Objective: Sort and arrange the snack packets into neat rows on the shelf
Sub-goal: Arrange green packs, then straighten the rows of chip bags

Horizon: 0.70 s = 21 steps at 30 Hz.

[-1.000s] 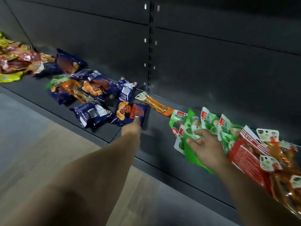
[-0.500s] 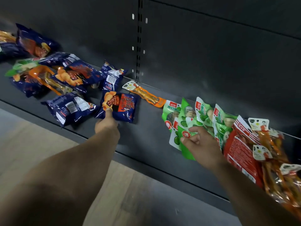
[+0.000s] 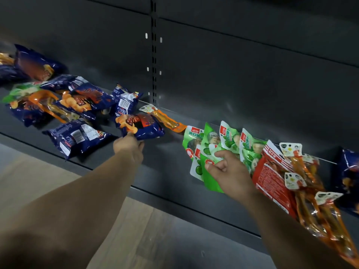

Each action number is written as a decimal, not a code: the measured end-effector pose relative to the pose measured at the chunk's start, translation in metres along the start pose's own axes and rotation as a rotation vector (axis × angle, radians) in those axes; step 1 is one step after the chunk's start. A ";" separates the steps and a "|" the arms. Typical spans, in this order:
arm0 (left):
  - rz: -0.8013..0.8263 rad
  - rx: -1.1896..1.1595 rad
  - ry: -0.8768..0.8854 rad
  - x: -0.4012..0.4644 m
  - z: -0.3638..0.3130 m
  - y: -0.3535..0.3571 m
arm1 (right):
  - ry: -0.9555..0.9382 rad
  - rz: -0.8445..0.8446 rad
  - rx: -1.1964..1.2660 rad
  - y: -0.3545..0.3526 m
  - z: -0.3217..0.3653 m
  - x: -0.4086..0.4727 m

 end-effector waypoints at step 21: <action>0.581 0.144 0.079 -0.248 0.082 0.202 | 0.270 -0.326 1.130 -0.114 -0.035 -0.012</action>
Point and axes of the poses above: each hand's wrist, its own x-axis towards the middle knuckle, its own y-axis out of the palm, z = x × y, the point moved 10 cm from there along x, towards the middle knuckle, and after that the axes turned 14 degrees about x, right-handed, at the moved point
